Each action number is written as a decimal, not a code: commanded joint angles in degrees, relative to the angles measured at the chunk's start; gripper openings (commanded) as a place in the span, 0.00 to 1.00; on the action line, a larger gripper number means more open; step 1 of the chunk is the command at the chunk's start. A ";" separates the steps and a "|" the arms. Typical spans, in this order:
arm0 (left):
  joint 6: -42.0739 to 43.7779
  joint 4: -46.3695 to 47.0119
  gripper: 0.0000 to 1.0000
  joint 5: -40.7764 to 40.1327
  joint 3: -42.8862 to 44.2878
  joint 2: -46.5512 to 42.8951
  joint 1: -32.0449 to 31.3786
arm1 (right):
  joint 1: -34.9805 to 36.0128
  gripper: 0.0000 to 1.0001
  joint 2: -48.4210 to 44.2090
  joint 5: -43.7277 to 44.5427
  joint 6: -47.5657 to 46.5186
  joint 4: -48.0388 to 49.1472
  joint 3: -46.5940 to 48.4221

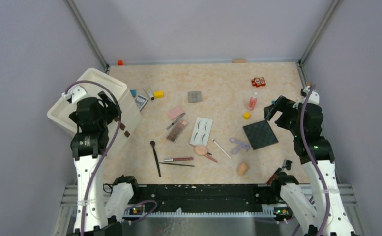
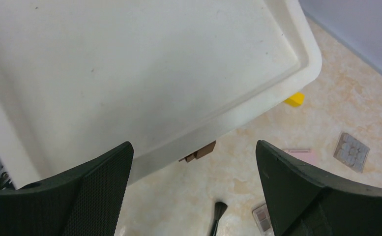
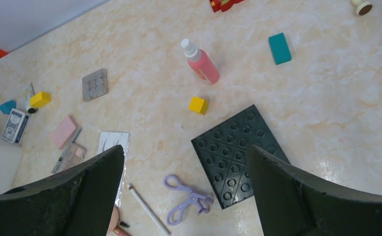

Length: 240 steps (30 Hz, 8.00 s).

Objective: Organize the makeup
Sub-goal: Move the storage box to the corner of the board, then move the makeup to the center of the board.

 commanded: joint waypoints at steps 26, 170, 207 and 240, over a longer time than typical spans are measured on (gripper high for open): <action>0.47 -13.67 0.99 -24.94 5.48 -2.90 0.05 | 4.68 0.88 4.39 -11.34 1.78 11.19 -1.48; -1.88 1.03 0.85 6.97 7.39 -0.05 18.89 | 42.06 0.76 71.25 10.78 -17.41 37.57 51.23; 1.54 12.59 0.96 -22.23 50.59 67.01 -31.00 | 39.36 0.76 21.23 26.77 -6.15 21.88 4.78; -5.85 10.09 0.73 -14.69 51.24 87.26 -18.58 | 39.15 0.72 24.13 20.13 -5.41 22.38 0.25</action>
